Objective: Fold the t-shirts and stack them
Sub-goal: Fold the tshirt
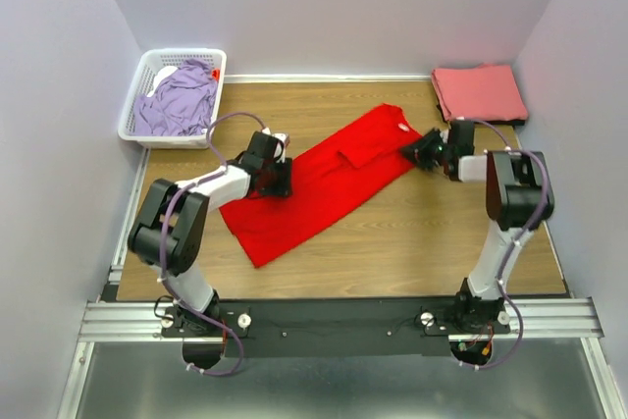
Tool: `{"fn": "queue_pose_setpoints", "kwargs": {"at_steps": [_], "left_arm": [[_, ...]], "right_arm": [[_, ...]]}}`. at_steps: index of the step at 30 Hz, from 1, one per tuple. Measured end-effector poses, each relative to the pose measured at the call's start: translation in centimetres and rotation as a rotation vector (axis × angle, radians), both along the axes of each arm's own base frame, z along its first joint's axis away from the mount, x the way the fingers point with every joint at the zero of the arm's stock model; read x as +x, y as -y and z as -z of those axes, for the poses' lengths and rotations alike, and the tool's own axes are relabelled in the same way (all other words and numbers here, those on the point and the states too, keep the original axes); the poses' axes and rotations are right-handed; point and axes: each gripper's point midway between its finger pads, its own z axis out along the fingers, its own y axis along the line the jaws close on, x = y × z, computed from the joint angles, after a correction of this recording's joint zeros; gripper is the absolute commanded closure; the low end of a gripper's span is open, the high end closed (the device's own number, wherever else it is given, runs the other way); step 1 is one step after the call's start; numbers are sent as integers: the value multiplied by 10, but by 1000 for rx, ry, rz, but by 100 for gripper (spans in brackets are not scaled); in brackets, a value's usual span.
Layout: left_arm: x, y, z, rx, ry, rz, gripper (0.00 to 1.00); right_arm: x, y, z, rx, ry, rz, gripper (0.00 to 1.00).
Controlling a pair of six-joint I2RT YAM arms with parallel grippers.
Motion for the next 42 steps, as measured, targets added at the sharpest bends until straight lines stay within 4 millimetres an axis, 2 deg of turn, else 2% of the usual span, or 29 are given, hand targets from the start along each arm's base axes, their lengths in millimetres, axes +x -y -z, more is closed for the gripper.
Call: {"fn": "queue_pose_setpoints", "kwargs": {"at_steps": [2,3,6,8,11,13,16,19,20,21,22,23,26,27,28,29,30,33,34,36,40,42], "left_arm": [[-30,5,0,-44,-40,26,46],[-38,9,0,-56,-50,39,46],[-78,37,-2,-137,-101,104,46],[-104,60,-3,-203,-135,153,46],[-132,84,-4,-286,-188,189,46],[-146,96,-6,-330,-233,187,45],[-148,99,-12,-361,-256,139,43],[-137,99,-34,-379,-210,76,40],[-128,99,-50,-392,-163,53,40],[-118,99,-68,-407,-109,36,33],[-112,96,-78,-410,-75,19,32],[-102,91,-96,-425,-16,-8,32],[-73,60,-137,-437,145,-98,31],[-61,42,-148,-431,197,-142,30],[-54,29,-152,-419,230,-169,30],[-44,9,-156,-394,269,-209,19],[-36,-7,-157,-365,297,-233,19],[-20,-50,-155,-276,347,-322,18],[-19,-57,-153,-255,353,-328,18],[-18,-67,-145,-207,361,-324,18],[-27,-78,-127,-155,359,-311,20],[-31,-80,-118,-138,349,-304,20]], "right_arm": [[38,-4,-4,25,51,-21,60],[57,-7,-2,34,75,-36,59],[95,-22,-6,62,129,-102,53],[127,-32,-11,51,182,-147,51],[155,-44,-16,32,230,-197,47],[160,-49,-19,18,236,-220,45],[162,-51,-28,-1,251,-246,44],[151,-53,-40,-7,251,-275,44],[145,-53,-45,-3,252,-284,44],[139,-54,-53,2,254,-293,44],[134,-56,-59,7,258,-303,44],[123,-60,-69,19,262,-326,44],[97,-87,-101,54,305,-414,44],[88,-100,-108,66,315,-448,44],[75,-121,-114,84,327,-497,44],[62,-138,-115,104,330,-535,44],[50,-154,-115,131,329,-568,44],[8,-198,-95,199,269,-657,44],[-8,-211,-81,221,227,-681,44],[-25,-221,-55,239,154,-692,44],[-28,-220,-16,241,74,-667,46],[-27,-220,-9,263,56,-663,46]]}}
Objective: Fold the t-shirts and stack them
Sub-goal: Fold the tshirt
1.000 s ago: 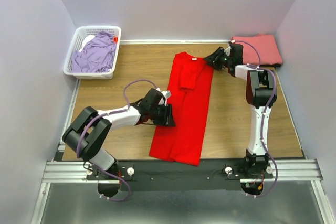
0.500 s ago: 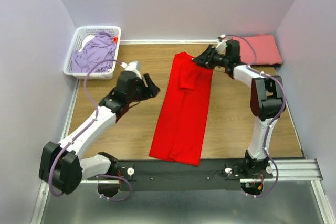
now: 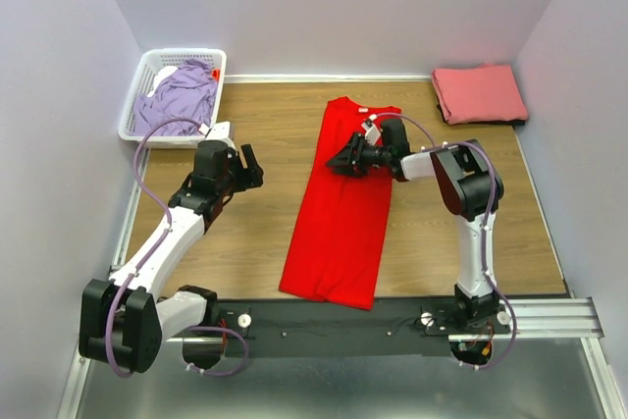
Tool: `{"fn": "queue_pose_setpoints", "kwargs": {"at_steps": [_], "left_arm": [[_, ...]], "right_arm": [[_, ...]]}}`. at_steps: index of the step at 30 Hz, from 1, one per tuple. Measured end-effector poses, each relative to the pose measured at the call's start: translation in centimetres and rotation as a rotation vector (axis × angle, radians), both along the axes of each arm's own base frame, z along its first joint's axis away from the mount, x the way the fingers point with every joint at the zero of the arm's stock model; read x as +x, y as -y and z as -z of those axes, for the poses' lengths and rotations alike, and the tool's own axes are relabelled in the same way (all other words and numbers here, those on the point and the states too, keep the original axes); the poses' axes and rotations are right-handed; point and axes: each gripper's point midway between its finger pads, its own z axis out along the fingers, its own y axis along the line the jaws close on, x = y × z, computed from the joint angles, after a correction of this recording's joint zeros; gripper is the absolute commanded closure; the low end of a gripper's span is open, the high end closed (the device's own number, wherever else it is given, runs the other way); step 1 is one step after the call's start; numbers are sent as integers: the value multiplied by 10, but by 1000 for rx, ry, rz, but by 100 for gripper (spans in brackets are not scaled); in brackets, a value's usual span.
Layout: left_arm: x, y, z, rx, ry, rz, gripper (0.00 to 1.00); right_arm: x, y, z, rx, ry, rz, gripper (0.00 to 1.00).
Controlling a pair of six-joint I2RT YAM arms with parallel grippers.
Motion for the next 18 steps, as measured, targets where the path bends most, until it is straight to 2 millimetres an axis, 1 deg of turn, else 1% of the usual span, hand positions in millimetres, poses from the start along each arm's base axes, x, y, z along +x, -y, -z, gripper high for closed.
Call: {"fn": "queue_pose_setpoints", "kwargs": {"at_steps": [2,6,7,8,9,10,12,13,14,15,16,17,18], "left_arm": [[-2,-1,5,13,-6,6,20],[2,-1,0,22,21,15,21],[3,-1,0,23,25,16,21],[4,-1,-1,25,29,17,21],[5,-1,-2,27,35,20,21],[5,-1,-2,27,36,20,21],[6,-1,-2,29,40,22,21],[6,-1,-3,28,43,22,21],[6,-1,-4,28,46,22,21],[7,-1,-4,28,47,22,21],[7,0,-5,25,50,26,21],[7,1,-5,23,52,29,21],[7,2,-6,22,55,33,21]], "right_arm": [[2,1,-2,-1,7,8,46],[3,5,-6,-32,9,25,45],[3,7,-13,-55,25,27,45],[4,8,-17,-63,32,30,45],[6,11,-32,-74,64,39,45],[10,14,-42,-94,97,59,45],[19,20,-73,-90,171,89,45],[24,25,-86,-92,202,113,46],[31,32,-94,-93,224,136,48],[39,41,-99,-94,236,160,51],[46,50,-98,-98,238,182,56],[52,57,-95,-105,233,200,58],[59,66,-86,-117,220,218,61]]}}
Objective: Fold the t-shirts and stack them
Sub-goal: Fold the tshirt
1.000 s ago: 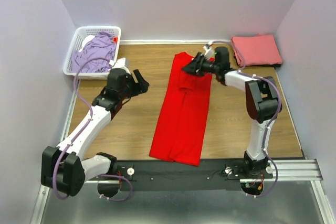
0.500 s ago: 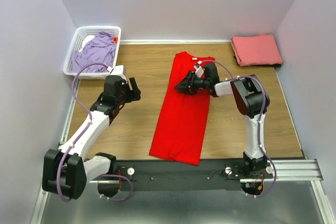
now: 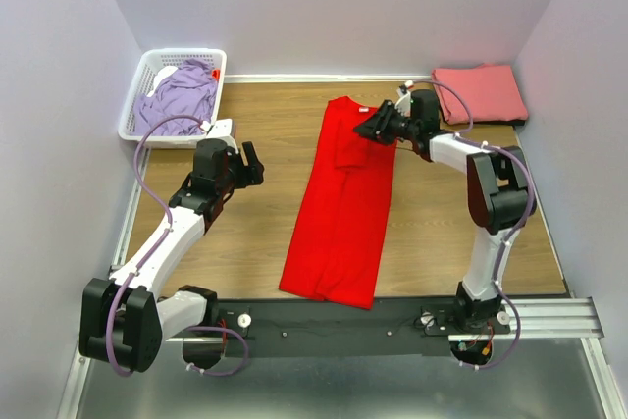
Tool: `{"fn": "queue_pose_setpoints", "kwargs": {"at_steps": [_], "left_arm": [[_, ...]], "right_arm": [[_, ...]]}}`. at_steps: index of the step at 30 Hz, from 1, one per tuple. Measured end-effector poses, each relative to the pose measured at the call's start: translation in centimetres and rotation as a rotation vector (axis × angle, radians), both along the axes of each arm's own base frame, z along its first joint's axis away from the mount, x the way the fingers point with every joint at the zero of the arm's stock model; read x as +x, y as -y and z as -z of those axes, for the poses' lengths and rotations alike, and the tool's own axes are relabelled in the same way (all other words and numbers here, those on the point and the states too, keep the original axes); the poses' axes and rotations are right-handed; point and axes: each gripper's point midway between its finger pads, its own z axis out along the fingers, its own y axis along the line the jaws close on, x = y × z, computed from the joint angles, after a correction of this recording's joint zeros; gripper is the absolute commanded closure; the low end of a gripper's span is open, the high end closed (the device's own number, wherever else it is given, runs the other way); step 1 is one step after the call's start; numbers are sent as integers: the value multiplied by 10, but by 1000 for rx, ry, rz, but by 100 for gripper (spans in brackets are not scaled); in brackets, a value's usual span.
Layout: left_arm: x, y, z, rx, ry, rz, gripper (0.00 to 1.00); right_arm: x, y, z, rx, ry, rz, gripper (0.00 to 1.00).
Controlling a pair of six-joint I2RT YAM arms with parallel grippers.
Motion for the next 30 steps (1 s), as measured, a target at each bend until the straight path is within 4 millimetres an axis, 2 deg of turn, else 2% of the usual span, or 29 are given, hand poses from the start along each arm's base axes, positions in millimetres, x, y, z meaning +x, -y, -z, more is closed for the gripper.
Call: {"fn": "queue_pose_setpoints", "kwargs": {"at_steps": [1,4,6,9,14,21,24,27,30], "left_arm": [[0,1,0,-1,2,3,21],[0,1,-1,-2,3,7,21],[0,1,-1,-1,3,8,21],[0,1,-1,0,4,9,21],[0,1,-1,1,4,10,21],[3,4,2,6,5,31,15],[3,8,11,8,-20,55,14],[3,11,21,9,-48,78,14],[2,15,26,6,-63,99,14]], "right_arm": [[7,9,11,-9,-20,21,67],[18,26,49,-35,-92,53,73],[19,29,73,-50,-139,55,74],[24,25,94,-50,-178,35,74],[57,25,94,-41,-128,27,72],[135,34,85,-34,13,33,60],[160,44,78,-39,56,50,54],[170,55,65,-47,78,63,50],[166,64,44,-61,96,68,48]]}}
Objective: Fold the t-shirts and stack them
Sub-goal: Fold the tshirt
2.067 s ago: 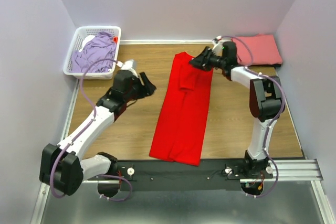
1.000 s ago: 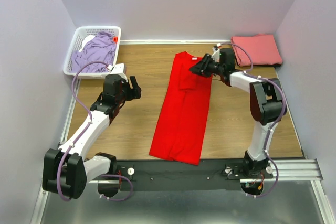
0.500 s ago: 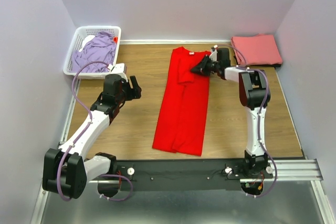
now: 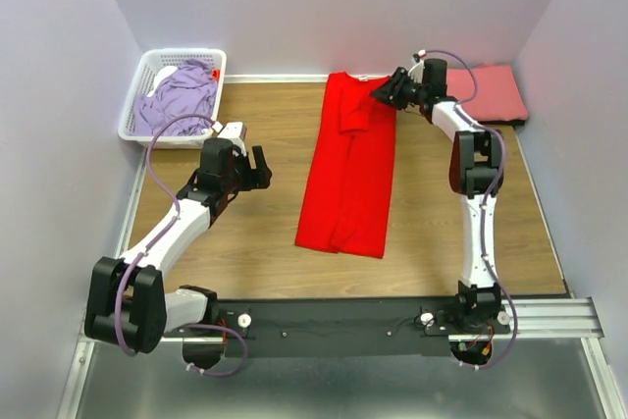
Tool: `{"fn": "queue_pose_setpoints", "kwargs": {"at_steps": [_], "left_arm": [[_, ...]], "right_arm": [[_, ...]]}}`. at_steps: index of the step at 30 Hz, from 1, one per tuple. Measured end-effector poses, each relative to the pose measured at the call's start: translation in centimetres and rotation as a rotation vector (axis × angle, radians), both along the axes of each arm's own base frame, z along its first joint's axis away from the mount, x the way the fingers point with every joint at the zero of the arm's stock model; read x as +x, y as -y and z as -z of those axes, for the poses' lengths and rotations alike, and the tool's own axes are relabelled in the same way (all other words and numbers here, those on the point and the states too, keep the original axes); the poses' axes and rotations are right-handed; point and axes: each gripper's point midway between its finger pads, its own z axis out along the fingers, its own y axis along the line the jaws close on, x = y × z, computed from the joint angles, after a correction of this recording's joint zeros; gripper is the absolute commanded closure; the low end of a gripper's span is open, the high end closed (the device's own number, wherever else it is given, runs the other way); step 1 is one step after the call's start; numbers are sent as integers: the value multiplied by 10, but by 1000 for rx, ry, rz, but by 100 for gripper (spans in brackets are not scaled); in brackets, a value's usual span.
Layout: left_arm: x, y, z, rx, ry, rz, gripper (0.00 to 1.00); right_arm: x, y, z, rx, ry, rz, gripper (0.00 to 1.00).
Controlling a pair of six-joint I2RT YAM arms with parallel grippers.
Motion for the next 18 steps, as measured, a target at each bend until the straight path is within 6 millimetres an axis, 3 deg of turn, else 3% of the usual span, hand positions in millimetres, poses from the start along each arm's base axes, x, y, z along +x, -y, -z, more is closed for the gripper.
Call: {"fn": "queue_pose_setpoints", "kwargs": {"at_steps": [1,4,8,10,12,13,15,18], "left_arm": [[0,1,0,-3,-1,7,14],[-1,5,0,-15,-3,26,15],[-7,15,8,-35,-42,70,18],[-14,19,14,-43,-76,92,19],[-21,25,20,-52,-112,119,22],[-26,29,22,-59,-130,136,23],[-34,37,25,-68,-157,163,25],[-47,49,28,-80,-195,208,31]], "right_arm": [[-4,2,-8,-4,2,1,48],[-43,10,-42,-38,-10,22,48],[-124,8,-92,-91,-18,37,51],[-164,1,-101,-135,-23,28,53],[-213,-19,-98,-187,-45,-17,58],[-227,-25,-93,-201,-64,-31,63],[-288,-46,-63,-257,-151,-110,67],[-350,-54,-22,-311,-289,-169,73]]}}
